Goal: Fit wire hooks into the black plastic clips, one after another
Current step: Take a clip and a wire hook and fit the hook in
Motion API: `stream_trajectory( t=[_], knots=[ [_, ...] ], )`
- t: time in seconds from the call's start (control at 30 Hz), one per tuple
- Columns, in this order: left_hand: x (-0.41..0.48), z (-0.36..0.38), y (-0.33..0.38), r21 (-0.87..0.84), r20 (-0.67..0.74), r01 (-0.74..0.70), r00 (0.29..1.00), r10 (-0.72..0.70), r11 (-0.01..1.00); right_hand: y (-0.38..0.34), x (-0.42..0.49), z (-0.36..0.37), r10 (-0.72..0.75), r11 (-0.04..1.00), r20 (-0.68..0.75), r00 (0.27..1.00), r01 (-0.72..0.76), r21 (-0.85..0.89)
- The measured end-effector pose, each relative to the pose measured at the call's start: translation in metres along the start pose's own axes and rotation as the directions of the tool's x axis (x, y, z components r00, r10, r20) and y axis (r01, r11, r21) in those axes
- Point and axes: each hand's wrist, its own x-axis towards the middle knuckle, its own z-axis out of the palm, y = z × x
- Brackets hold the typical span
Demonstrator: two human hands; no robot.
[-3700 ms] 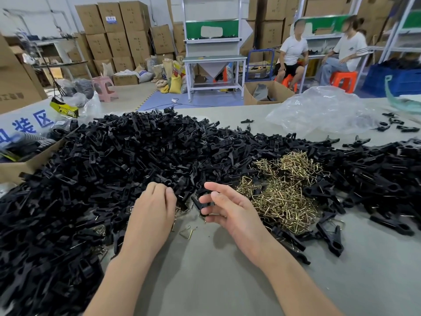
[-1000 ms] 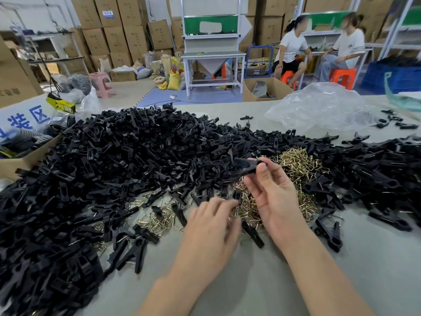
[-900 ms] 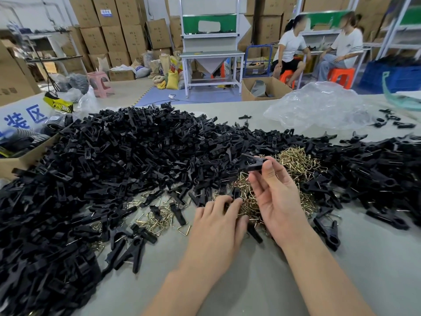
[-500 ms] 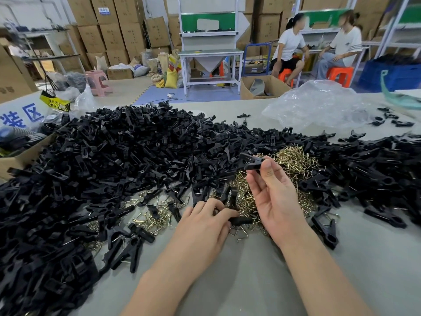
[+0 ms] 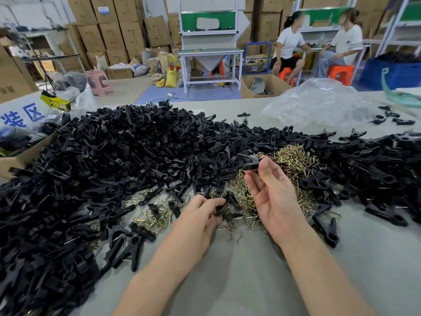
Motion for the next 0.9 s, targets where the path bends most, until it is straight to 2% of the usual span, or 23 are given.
stream_trajectory(
  t=[0.23, 0.4, 0.53, 0.7, 0.9],
  knots=[
    [0.0, -0.01, -0.006, -0.274, -0.174, 0.053, 0.979, -0.103, 0.96, 0.001, -0.002, 0.002, 0.018, 0.999, 0.024, 1.0, -0.017, -0.036],
    [0.0, -0.014, -0.008, -0.471, -0.213, 0.077, 0.957, -0.198, 0.879, 0.004, -0.004, 0.004, 0.053, 0.996, 0.082, 0.995, -0.048, -0.069],
    [0.002, -0.015, -0.008, -0.602, -0.183, 0.107, 0.946, -0.267, 0.792, 0.009, -0.005, 0.005, 0.072, 0.991, 0.131, 0.989, -0.057, -0.118],
    [0.001, -0.017, -0.008, -0.551, -0.152, 0.112, 0.961, -0.231, 0.827, 0.012, -0.005, 0.006, 0.097, 0.988, 0.143, 0.985, -0.078, -0.132],
    [-0.002, -0.019, -0.003, -0.424, -0.274, 0.035, 0.947, -0.165, 0.905, 0.012, -0.006, 0.007, 0.104, 0.987, 0.148, 0.984, -0.083, -0.139]
  ],
)
